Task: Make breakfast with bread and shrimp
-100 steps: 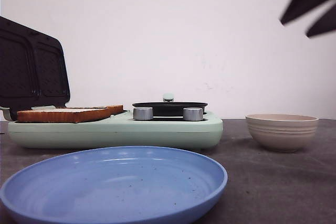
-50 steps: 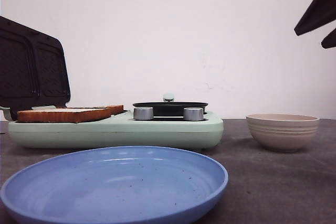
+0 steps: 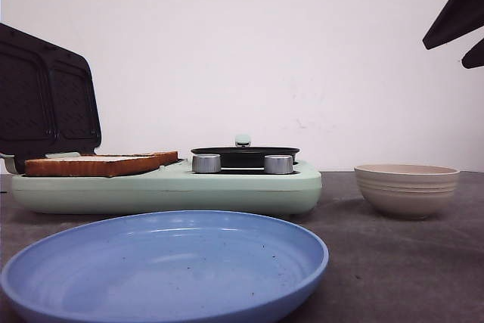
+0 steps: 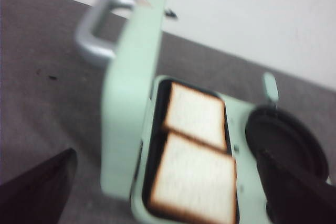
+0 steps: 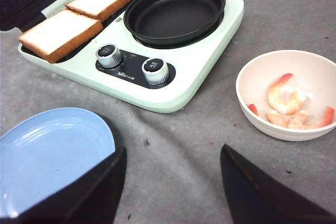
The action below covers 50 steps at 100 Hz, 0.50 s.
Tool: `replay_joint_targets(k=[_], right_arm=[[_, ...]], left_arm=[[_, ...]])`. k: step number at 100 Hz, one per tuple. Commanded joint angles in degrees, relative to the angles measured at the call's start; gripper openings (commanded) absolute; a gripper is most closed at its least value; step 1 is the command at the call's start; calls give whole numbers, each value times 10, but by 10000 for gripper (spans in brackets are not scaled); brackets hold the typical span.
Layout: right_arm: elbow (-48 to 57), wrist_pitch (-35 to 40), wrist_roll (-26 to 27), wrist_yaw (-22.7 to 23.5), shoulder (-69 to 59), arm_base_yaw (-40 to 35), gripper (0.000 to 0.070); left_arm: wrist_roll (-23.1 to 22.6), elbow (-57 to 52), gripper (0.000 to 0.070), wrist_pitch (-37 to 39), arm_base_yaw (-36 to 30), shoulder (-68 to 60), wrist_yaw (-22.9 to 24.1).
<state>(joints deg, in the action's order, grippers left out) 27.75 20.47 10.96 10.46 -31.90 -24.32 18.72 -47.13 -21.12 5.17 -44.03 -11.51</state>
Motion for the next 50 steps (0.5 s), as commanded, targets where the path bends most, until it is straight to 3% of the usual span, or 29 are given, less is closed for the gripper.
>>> replay_joint_targets(k=[1, 29, 50], right_arm=[[2, -7, 7, 0, -2, -3, 340], [2, 1, 7, 0, -2, -3, 340], [2, 11, 6, 0, -2, -3, 340]], left_arm=[[26, -39, 643, 10, 26, -23, -24], [110, -141, 627, 10, 132, -170, -159], [154, -172, 627, 33, 161, -261, -198]])
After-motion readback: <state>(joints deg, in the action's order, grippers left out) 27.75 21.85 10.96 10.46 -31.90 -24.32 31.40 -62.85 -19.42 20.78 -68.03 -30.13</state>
